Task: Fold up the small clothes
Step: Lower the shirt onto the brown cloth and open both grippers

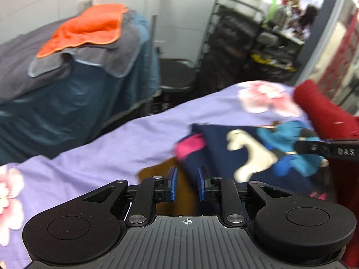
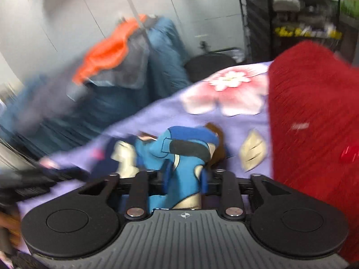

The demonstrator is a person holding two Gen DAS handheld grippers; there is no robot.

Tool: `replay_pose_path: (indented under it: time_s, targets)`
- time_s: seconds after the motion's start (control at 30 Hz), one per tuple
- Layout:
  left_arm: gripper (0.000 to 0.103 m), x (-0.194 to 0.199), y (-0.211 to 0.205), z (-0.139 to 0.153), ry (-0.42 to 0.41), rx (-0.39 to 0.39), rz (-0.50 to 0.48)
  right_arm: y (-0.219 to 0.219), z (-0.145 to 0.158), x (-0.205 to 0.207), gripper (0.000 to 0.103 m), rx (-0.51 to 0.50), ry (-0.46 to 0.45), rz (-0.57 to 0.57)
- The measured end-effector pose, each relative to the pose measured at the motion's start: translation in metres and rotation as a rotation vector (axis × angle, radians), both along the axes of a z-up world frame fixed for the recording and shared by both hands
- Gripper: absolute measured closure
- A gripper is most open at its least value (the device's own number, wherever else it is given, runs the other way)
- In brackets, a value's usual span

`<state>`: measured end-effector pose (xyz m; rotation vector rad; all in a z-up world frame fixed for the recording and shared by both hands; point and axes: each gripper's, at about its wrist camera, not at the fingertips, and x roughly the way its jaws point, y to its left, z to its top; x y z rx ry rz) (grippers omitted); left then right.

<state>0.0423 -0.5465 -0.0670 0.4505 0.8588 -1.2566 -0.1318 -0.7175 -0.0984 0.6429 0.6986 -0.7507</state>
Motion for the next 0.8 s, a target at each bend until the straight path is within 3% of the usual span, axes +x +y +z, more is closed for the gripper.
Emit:
replay_pose_path:
  time_s: [0.07, 0.2, 0.27, 0.3, 0.4, 0.5, 0.67, 0.8]
  targets:
    - [0.038, 0.002, 0.007, -0.002, -0.024, 0.012, 0.015, 0.002, -0.005, 0.007, 0.048, -0.077, 0.087, 0.012]
    - [0.033, 0.001, 0.021, -0.008, -0.098, 0.092, 0.014, 0.015, -0.011, 0.013, 0.034, -0.201, 0.171, 0.044]
    - [0.021, -0.001, 0.033, -0.006, -0.109, 0.112, 0.011, 0.02, -0.007, 0.013, 0.031, -0.236, 0.196, 0.027]
    - [0.001, -0.003, 0.037, -0.006, -0.115, 0.114, 0.004, 0.024, -0.003, 0.012, 0.026, -0.244, 0.212, 0.0]
    - [0.0, -0.02, 0.063, 0.001, -0.17, 0.107, -0.027, 0.046, 0.016, 0.001, 0.013, -0.254, 0.239, -0.097]
    - [0.0, -0.041, 0.08, 0.003, -0.203, 0.163, -0.077, 0.08, 0.029, -0.014, 0.007, -0.219, 0.207, -0.07]
    - [0.0, -0.076, 0.093, 0.008, -0.205, 0.29, -0.134, 0.138, 0.035, -0.026, 0.006, -0.107, 0.259, -0.04]
    - [0.0, -0.099, 0.087, 0.019, -0.314, 0.336, -0.155, 0.164, 0.046, -0.016, 0.006, -0.084, 0.309, 0.016]
